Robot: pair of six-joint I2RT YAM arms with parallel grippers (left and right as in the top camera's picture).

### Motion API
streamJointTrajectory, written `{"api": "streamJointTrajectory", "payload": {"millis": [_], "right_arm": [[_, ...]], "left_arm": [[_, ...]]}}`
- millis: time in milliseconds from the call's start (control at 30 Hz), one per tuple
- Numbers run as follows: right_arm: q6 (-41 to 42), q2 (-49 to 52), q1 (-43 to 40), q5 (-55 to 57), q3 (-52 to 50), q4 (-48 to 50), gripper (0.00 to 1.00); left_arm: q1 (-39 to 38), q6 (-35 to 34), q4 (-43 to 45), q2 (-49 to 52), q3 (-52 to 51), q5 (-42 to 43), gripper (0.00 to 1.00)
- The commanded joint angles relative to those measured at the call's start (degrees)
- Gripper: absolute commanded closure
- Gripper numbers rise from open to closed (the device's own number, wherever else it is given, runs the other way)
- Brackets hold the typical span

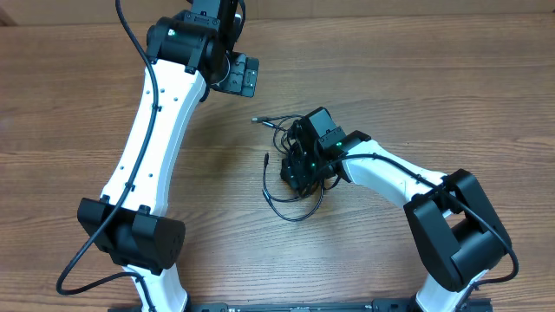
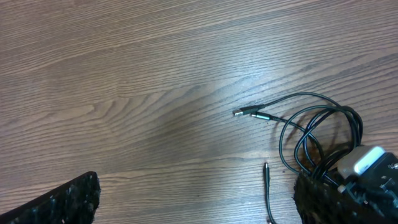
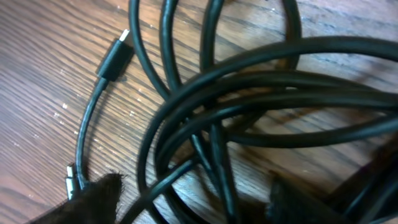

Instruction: Untangle cables

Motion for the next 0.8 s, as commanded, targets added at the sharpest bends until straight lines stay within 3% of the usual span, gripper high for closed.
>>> {"api": "streamJointTrajectory", "payload": {"millis": [0, 300, 600, 767], "right_arm": [[0.85, 0.07, 0.26, 3.13, -0.31, 0.74, 0.39], [2.34, 0.07, 0.13, 2.25, -0.13, 0.39, 0.96], [2.32, -1.86, -4.9, -18.1, 3.76, -0.83, 0.96], [2.29, -5.92, -10.82, -32.83, 6.62, -0.81, 0.96]], "left_arm": [[0.35, -0.39, 0.04, 0.44, 0.35, -0.7, 0.0], [0.33, -0.39, -0.09, 0.44, 0.35, -0.68, 0.0], [0.33, 3.96, -1.86, 0.44, 0.35, 5.46, 0.0], [0.33, 11.23, -3.87, 0.44, 0.35, 12.46, 0.0]]}}
